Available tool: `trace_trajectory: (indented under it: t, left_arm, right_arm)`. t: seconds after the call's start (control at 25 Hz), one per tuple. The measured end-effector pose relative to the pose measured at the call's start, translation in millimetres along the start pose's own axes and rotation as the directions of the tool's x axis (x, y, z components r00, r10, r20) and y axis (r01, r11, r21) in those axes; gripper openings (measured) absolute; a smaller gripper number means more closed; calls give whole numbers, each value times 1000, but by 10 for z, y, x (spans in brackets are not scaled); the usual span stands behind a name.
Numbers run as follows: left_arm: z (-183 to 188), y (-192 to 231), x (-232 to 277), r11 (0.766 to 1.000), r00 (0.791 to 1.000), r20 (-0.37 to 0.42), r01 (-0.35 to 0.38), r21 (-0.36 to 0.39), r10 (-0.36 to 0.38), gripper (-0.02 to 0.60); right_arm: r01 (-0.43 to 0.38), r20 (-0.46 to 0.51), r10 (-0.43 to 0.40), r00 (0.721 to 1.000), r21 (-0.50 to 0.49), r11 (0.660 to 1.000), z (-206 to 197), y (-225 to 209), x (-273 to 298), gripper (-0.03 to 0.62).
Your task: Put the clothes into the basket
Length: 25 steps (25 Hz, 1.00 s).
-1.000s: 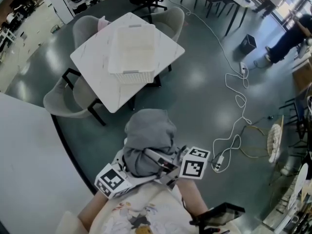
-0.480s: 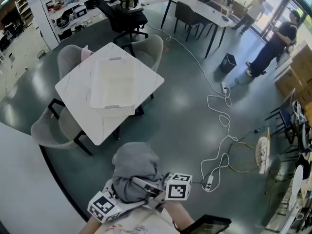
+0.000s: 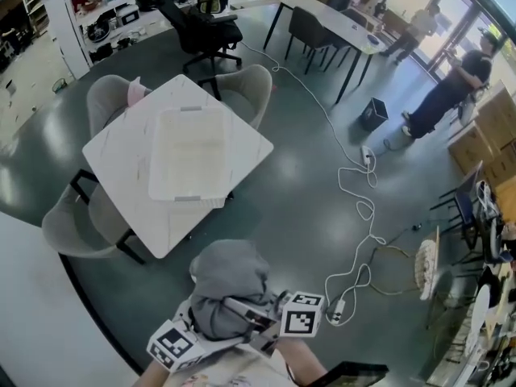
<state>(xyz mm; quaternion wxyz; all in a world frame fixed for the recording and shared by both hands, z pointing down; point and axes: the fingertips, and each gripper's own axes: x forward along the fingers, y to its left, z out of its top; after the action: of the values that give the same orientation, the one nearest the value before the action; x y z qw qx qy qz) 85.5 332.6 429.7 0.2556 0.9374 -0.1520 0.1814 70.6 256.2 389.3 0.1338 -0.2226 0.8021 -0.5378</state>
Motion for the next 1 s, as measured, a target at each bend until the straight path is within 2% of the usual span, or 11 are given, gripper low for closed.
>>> trace_trajectory:
  t: [0.36,0.48,0.8,1.0]
  left_arm:
    - [442,759,-232,999,999,27,-38,4,38,512]
    - [655,954,-336,998,997,52,-53,17,52,511]
    - [929,1314,-527,995,996,59,-70,76,66,509]
    - [1172,1518,-572,993,990,88,-109,36,106,509]
  right_arm:
    - [-24,-52,23,998,-21,999,535,-19,759,256]
    - [-40,-51,38,998,-28,999,701,30,970,256]
    - [-73,-32,71,997,-66,995,1002,137,1354,258]
    - [-83,-48,81,996,-49,995,1161,90,1533,259]
